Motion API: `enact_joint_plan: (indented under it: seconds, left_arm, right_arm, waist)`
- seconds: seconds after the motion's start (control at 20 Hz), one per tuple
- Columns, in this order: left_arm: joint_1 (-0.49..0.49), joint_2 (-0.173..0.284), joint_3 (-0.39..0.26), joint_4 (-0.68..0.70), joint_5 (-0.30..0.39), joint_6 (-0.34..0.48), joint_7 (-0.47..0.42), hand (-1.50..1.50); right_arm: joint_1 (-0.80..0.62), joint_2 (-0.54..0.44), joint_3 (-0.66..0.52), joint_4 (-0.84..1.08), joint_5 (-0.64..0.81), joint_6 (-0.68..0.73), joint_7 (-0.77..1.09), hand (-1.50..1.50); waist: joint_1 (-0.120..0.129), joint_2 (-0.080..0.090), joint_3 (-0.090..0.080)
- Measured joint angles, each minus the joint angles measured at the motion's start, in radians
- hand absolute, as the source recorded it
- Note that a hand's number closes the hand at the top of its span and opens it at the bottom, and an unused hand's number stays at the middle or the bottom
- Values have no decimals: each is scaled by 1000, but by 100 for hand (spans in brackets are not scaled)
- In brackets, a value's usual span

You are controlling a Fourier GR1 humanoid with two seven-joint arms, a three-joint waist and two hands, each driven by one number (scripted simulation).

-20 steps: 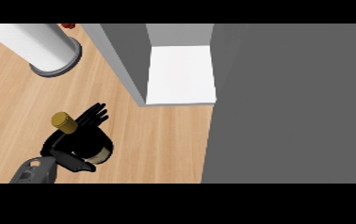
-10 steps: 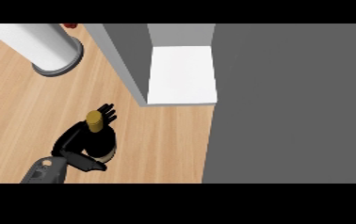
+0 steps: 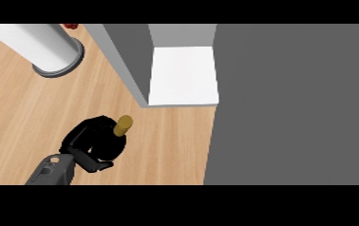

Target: Pick up the wine, place it into the cabinet and close the cabinet

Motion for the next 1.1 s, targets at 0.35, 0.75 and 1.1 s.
enact_joint_plan:
  seconds: [0.35,0.75,1.1]
  left_arm:
    - [-1,-31,-25,-17,47,-7,44,150]
    - [49,-131,200,-1,237,298,-12,150]
    - [80,-205,228,-92,293,389,-29,150]
  right_arm:
    - [14,-4,-27,0,-7,16,-8,-150]
    - [20,4,-24,5,-1,12,-13,-150]
    - [15,-5,-47,0,-10,25,2,-150]
  waist:
    - [5,-1,0]
    - [23,-4,0]
    - [21,-3,0]
